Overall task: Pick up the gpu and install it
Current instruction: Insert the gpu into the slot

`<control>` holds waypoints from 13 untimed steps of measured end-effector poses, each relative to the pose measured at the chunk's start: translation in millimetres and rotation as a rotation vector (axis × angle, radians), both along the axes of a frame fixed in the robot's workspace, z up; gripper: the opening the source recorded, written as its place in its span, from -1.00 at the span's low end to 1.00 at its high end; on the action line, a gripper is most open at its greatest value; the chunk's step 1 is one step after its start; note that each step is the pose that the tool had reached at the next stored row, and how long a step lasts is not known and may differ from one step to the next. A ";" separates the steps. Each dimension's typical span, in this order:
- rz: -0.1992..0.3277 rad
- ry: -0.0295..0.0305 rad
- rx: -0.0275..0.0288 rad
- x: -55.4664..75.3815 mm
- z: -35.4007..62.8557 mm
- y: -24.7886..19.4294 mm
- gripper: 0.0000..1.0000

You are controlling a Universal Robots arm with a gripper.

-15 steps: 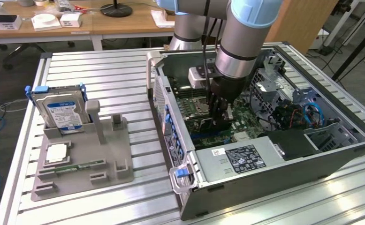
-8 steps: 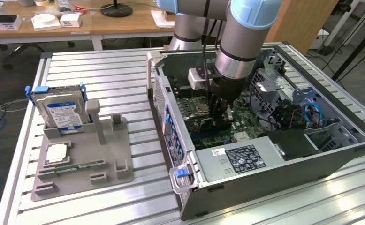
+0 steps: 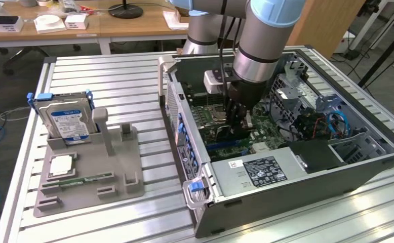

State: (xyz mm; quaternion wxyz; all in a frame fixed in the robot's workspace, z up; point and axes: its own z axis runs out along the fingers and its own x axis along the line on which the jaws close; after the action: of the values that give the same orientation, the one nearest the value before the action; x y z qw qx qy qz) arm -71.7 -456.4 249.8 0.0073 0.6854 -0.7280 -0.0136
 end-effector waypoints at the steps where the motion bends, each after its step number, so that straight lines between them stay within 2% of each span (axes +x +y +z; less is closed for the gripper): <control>1: 0.000 0.0001 -0.0002 -0.1 0.1 -0.1 -0.48; 13: 0.000 -0.0001 -0.0004 -2.2 -0.2 -0.6 -0.48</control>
State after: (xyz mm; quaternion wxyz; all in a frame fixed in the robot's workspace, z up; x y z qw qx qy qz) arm -73.9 -457.0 249.5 0.0074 0.6853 -0.7281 -0.0134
